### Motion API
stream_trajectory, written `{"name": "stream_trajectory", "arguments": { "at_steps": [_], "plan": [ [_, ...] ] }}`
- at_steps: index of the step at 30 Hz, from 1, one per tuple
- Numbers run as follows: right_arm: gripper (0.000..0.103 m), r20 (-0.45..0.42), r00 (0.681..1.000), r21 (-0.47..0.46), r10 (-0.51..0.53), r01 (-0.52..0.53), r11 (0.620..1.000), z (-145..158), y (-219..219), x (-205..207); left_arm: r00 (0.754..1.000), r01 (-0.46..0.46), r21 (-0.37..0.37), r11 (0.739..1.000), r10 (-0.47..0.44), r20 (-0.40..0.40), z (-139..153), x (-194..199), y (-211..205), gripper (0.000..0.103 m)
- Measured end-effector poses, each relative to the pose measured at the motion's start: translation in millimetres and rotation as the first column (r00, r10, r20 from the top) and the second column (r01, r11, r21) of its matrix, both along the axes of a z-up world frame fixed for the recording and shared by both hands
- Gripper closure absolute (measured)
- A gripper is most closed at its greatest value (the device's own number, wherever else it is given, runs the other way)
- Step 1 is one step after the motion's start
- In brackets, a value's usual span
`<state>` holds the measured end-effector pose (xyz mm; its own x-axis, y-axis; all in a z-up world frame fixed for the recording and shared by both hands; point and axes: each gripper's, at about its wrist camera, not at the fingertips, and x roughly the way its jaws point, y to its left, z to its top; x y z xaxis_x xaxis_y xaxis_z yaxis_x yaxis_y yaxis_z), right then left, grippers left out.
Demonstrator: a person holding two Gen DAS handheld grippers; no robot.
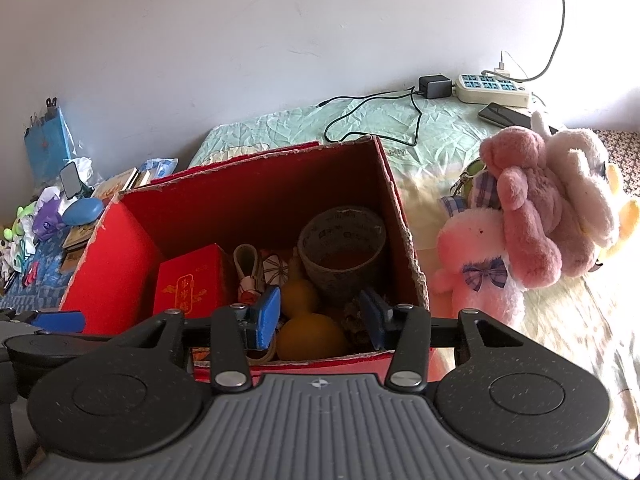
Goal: Organize objects
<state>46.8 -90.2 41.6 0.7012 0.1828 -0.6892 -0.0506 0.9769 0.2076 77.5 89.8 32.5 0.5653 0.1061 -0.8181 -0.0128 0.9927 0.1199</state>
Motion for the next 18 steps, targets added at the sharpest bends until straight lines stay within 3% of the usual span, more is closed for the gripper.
{"name": "stream_trajectory", "arguments": {
  "at_steps": [12, 18],
  "plan": [
    [0.055, 0.013, 1.000, 0.004, -0.002, 0.002, 1.000, 2, -2, 1, 1.000, -0.003, -0.007, 1.000, 0.003, -0.001, -1, 1, 1, 0.002],
    [0.055, 0.082, 0.997, 0.010, -0.008, 0.007, 1.000, 12, -4, -2, 1.000, -0.002, -0.004, 1.000, 0.002, 0.021, 4, 2, 1, 0.002]
  ]
}}
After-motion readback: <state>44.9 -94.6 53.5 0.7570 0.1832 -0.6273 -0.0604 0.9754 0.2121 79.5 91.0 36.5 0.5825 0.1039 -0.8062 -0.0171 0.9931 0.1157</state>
